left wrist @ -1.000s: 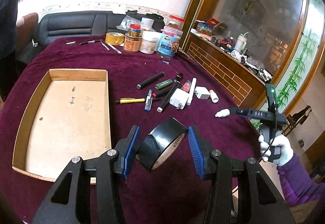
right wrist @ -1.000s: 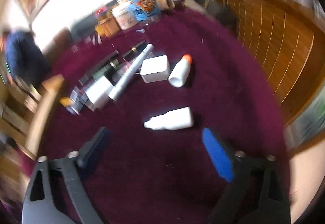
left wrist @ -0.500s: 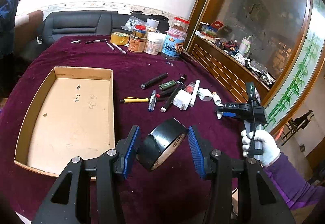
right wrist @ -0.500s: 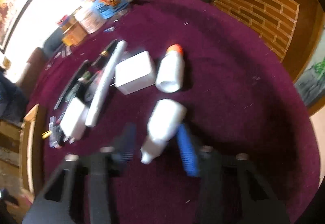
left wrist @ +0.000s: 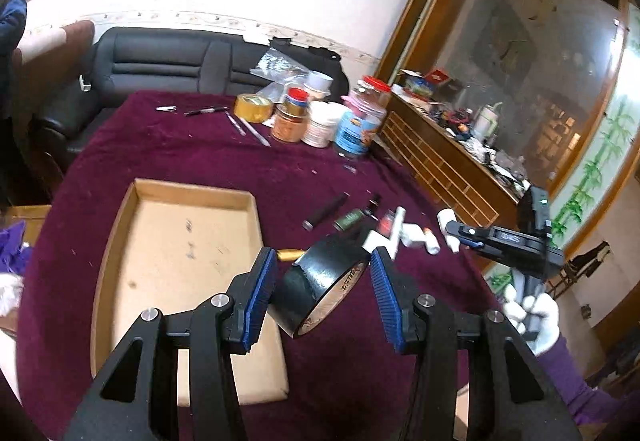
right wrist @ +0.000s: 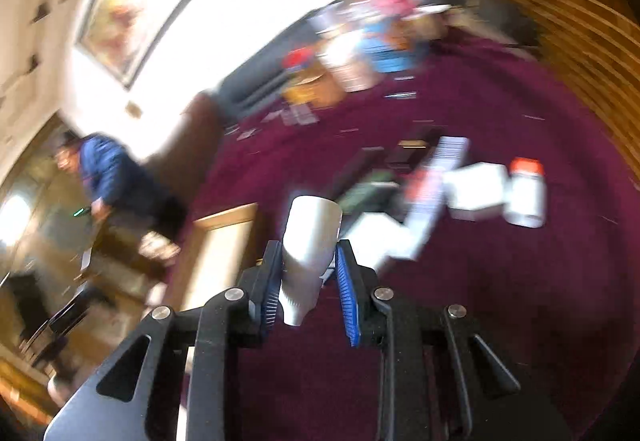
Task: Organize rigid objects
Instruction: 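Lower tape roll into tray with left tool while right drops white bottle beside it, then grasp the clear blue pen with left tool while right reaches orange-capped bottle, then close the right tool on the white orange-capped bottle and lift it, then place clear pen in tray with left tool while right sets orange-capped bottle beside it, then open both tools and move them back over the cluttered table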
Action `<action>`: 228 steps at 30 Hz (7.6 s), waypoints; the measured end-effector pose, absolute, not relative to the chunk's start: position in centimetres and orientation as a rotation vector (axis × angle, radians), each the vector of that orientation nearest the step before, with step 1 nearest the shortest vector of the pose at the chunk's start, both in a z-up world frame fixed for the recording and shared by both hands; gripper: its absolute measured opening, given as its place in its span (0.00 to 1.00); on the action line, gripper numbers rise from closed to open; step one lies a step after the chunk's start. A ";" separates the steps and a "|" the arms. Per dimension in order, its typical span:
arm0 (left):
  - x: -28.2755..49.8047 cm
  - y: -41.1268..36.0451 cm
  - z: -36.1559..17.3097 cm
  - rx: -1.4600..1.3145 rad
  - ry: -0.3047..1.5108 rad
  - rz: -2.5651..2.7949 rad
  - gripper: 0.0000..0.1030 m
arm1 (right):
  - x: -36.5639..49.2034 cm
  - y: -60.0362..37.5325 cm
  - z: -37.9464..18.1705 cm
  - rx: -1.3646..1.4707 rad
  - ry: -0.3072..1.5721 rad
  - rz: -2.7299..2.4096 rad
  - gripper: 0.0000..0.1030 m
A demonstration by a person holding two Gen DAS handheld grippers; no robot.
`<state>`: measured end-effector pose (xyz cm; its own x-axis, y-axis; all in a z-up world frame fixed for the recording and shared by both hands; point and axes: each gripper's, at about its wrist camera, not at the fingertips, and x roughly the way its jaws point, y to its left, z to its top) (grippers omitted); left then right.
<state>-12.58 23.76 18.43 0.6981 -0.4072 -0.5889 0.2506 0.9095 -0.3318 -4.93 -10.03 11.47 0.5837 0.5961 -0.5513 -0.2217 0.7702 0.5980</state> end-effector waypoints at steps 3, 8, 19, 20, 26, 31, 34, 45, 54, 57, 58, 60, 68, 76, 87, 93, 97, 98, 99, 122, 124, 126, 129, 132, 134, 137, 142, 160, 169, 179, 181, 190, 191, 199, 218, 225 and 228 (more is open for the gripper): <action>-8.9 24.3 17.7 -0.193 0.747 -0.297 0.41 | -2.8 -4.3 11.5 0.486 0.880 0.611 0.24; -2.7 26.6 13.2 -0.239 0.852 -0.214 0.41 | 0.5 5.7 9.4 0.391 0.979 0.684 0.24; 3.1 30.3 5.2 -0.395 0.994 -0.202 0.38 | 5.9 15.1 3.1 0.246 1.099 0.608 0.24; 3.4 30.4 4.7 -0.407 1.000 -0.201 0.38 | 6.0 15.2 2.9 0.237 1.099 0.602 0.24; 3.9 31.3 3.6 -0.474 0.998 -0.215 0.38 | 6.8 16.1 3.0 0.162 1.068 0.539 0.29; 2.2 32.1 5.6 -0.478 0.934 -0.203 0.48 | 6.6 16.1 3.8 0.138 1.027 0.549 0.44; 1.2 33.4 6.2 -0.494 0.913 -0.158 0.53 | 5.6 14.8 5.1 0.179 0.986 0.550 0.44; -1.1 37.0 4.6 -0.645 0.924 -0.053 0.53 | 0.0 0.8 9.4 0.236 0.821 0.415 0.54; -4.0 26.8 8.1 -0.472 0.926 -0.229 0.66 | -2.3 -15.1 8.2 0.345 0.680 -0.001 0.58; -3.8 21.7 8.0 -0.360 0.952 -0.262 0.66 | -2.3 -18.1 7.0 0.371 0.642 -0.096 0.58; -3.8 20.5 7.7 -0.336 0.961 -0.268 0.66 | -2.1 -18.9 6.4 0.384 0.638 -0.118 0.58; -3.8 18.2 7.2 -0.305 0.983 -0.284 0.66 | -1.7 -19.5 5.4 0.397 0.644 -0.133 0.58; -3.3 11.5 5.3 -0.104 0.989 -0.250 0.66 | -1.5 -20.0 3.8 0.399 0.646 -0.106 0.59; -0.6 9.0 2.4 0.018 0.987 -0.237 0.44 | -1.2 -20.6 2.4 0.415 0.699 -0.075 0.61; 1.6 7.7 1.5 -0.009 1.005 -0.277 0.11 | -0.5 -21.0 1.5 0.427 0.748 -0.084 0.61; -0.6 8.6 2.0 -0.029 1.001 -0.297 0.11 | -0.3 -21.0 1.1 0.426 0.771 -0.084 0.61; -2.5 9.4 2.6 -0.075 1.004 -0.320 0.11 | -0.3 -21.1 1.1 0.431 0.775 -0.085 0.61; -2.8 9.3 2.4 -0.076 1.007 -0.318 0.11 | -0.3 -21.1 1.1 0.431 0.776 -0.085 0.61; -2.7 9.2 2.4 -0.072 1.010 -0.316 0.11 | -0.3 -21.1 1.1 0.432 0.776 -0.086 0.61; -10.5 14.2 6.1 -0.361 0.847 -0.383 0.12 | 0.0 -21.5 0.7 0.477 0.778 -0.059 0.68; -12.1 14.9 6.7 -0.378 0.818 -0.393 0.12 | 0.0 -21.4 0.6 0.483 0.776 -0.048 0.70; -13.0 15.4 7.0 -0.383 0.809 -0.402 0.12 | 0.1 -21.5 0.7 0.488 0.775 -0.042 0.72; -14.1 16.0 7.1 -0.387 0.812 -0.412 0.12 | 0.4 -21.4 0.8 0.481 0.798 -0.039 0.72; -15.0 16.6 7.1 -0.386 0.806 -0.414 0.12 | 0.5 -21.2 1.2 0.450 0.835 -0.063 0.71; -15.3 17.1 7.1 -0.403 0.797 -0.418 0.12 | 0.4 -20.7 1.4 0.415 0.854 -0.086 0.71; -15.6 17.6 7.2 -0.411 0.787 -0.415 0.12 | 0.6 -20.1 1.2 0.354 0.887 -0.121 0.63; -15.7 17.6 7.1 -0.409 0.787 -0.411 0.12 | 1.9 -18.8 1.1 0.229 0.925 -0.160 0.37; -11.7 26.3 8.5 -0.435 0.775 -0.251 0.12 | -3.1 -10.9 7.7 0.423 0.879 0.331 0.24; -2.3 29.6 6.0 -0.383 0.896 -0.171 0.12 | 0.8 8.6 5.9 0.347 1.017 0.624 0.24; 4.5 32.2 1.9 -0.485 0.977 -0.112 0.11 | 6.0 17.2 2.9 0.278 1.093 0.581 0.24; 4.9 32.6 1.2 -0.505 0.987 -0.114 0.11 | 6.7 17.6 2.5 0.276 1.104 0.571 0.24; 5.4 33.1 0.7 -0.555 0.976 -0.131 0.30 | 7.3 18.8 2.0 0.193 1.090 0.534 0.24; 5.2 33.2 0.9 -0.556 0.965 -0.124 0.35 | 7.3 18.8 2.1 0.184 1.079 0.524 0.25; 3.4 33.6 3.0 -0.564 0.916 -0.104 0.51 | 6.7 18.1 3.4 0.154 1.022 0.501 0.26; -11.2 18.8 11.2 -0.075 0.638 0.072 0.78 | -6.8 0.5 7.7 0.138 0.696 0.265 0.63; -13.2 14.3 10.6 0.033 0.663 0.063 0.78 | -8.9 -6.6 5.9 0.210 0.706 0.135 0.63; -13.7 13.1 10.5 0.054 0.678 0.056 0.78 | -9.6 -9.3 6.0 0.254 0.692 0.100 0.63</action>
<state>-13.69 13.15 10.54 0.7777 0.0697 -0.6247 -0.0343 0.9971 0.0686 -9.62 -9.33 6.01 0.7667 0.1754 -0.6176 -0.0075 0.9643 0.2646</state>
